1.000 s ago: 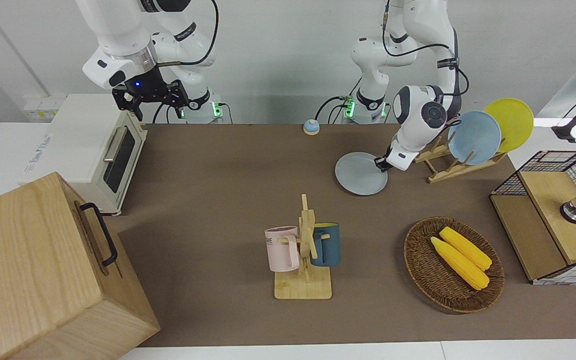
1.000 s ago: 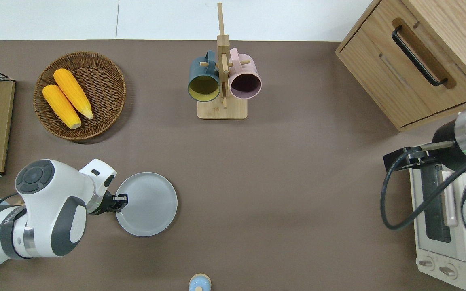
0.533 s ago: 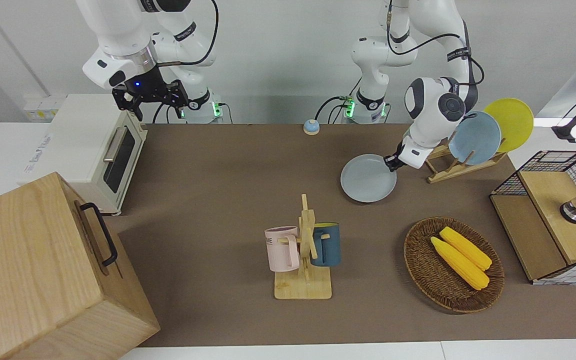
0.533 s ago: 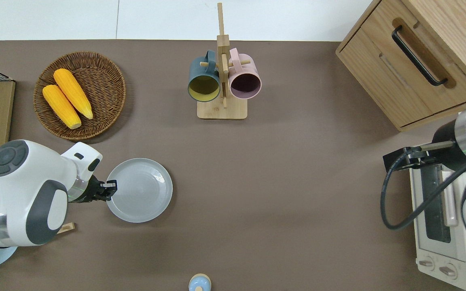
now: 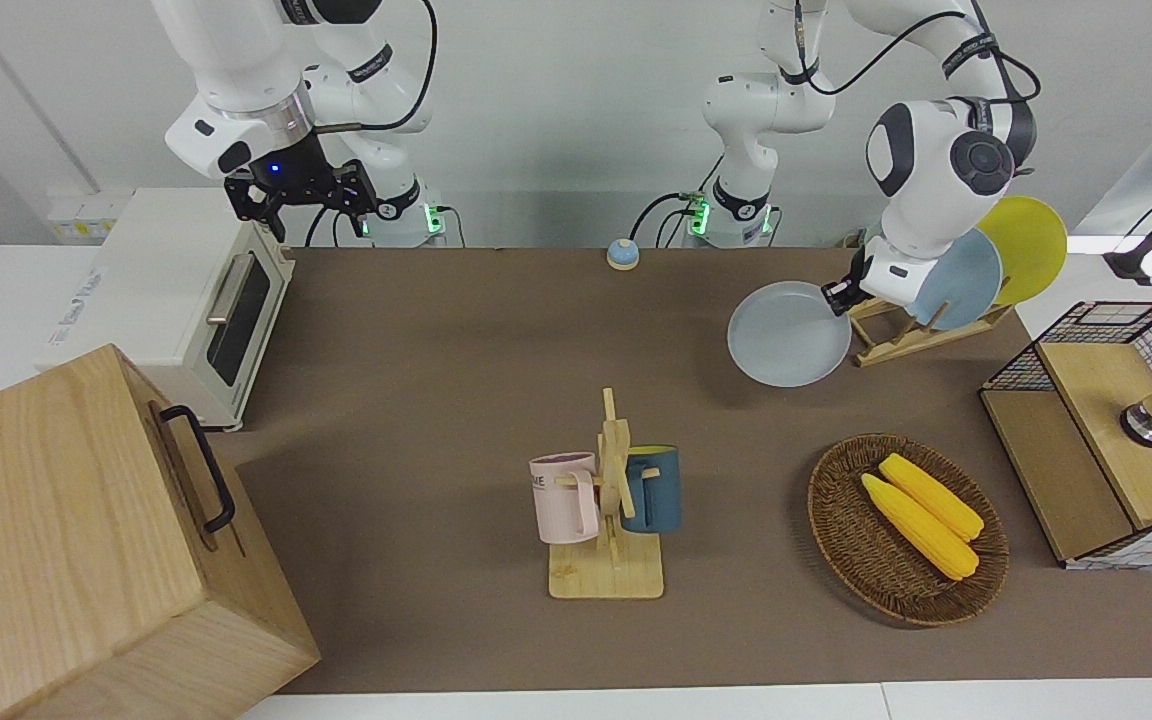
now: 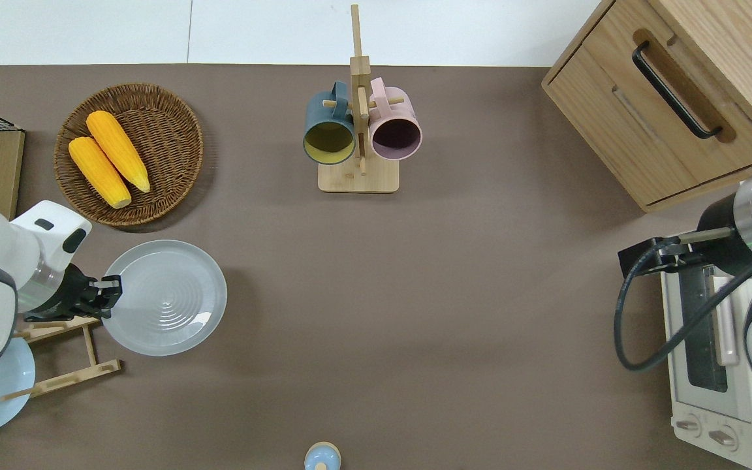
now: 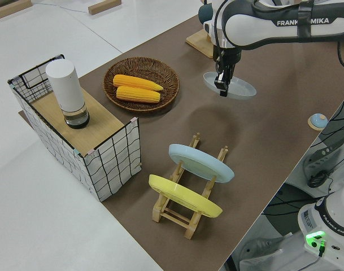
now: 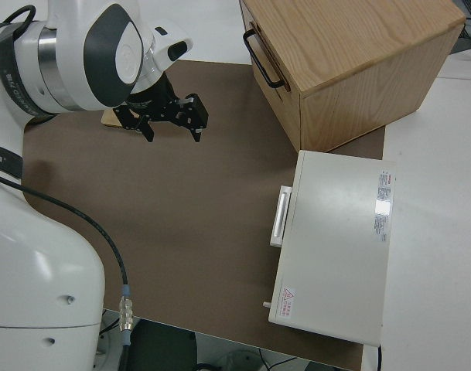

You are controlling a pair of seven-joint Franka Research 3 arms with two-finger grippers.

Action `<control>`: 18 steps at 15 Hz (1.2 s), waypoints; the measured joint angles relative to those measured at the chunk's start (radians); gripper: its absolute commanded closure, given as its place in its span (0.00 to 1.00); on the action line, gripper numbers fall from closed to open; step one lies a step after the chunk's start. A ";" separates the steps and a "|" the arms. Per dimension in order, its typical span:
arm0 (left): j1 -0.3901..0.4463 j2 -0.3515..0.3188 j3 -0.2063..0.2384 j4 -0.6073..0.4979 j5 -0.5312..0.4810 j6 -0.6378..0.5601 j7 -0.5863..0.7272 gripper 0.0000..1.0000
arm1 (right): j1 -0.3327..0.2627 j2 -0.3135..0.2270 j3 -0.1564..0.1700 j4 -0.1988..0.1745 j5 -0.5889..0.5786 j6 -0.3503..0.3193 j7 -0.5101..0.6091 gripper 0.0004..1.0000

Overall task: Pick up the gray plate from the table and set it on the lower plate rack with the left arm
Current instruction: 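Carry the gray plate with the left gripper toward the wooden rack, then lower the gray plate upright into the rack's lower slot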

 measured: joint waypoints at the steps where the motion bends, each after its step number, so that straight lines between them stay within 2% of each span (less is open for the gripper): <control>1: 0.000 -0.006 -0.001 0.025 0.034 -0.038 -0.012 1.00 | 0.000 0.000 0.000 0.000 0.000 0.000 0.000 0.02; 3: -0.001 -0.011 -0.001 0.061 0.091 -0.106 -0.033 1.00 | 0.000 0.000 0.000 0.000 0.000 0.000 0.000 0.02; 4: 0.000 -0.014 -0.001 0.085 0.148 -0.163 -0.043 1.00 | 0.000 0.000 0.000 0.000 0.000 0.000 0.000 0.02; 7: -0.001 -0.018 -0.007 0.103 0.329 -0.231 -0.051 1.00 | 0.000 0.000 0.000 0.000 0.000 0.000 0.000 0.02; 13: -0.004 -0.010 -0.026 0.102 0.595 -0.261 -0.058 1.00 | 0.000 0.000 0.000 0.000 0.000 0.000 0.000 0.02; 18: -0.009 0.031 -0.057 0.095 0.674 -0.289 -0.168 1.00 | 0.000 0.000 0.000 0.000 0.000 0.000 0.000 0.02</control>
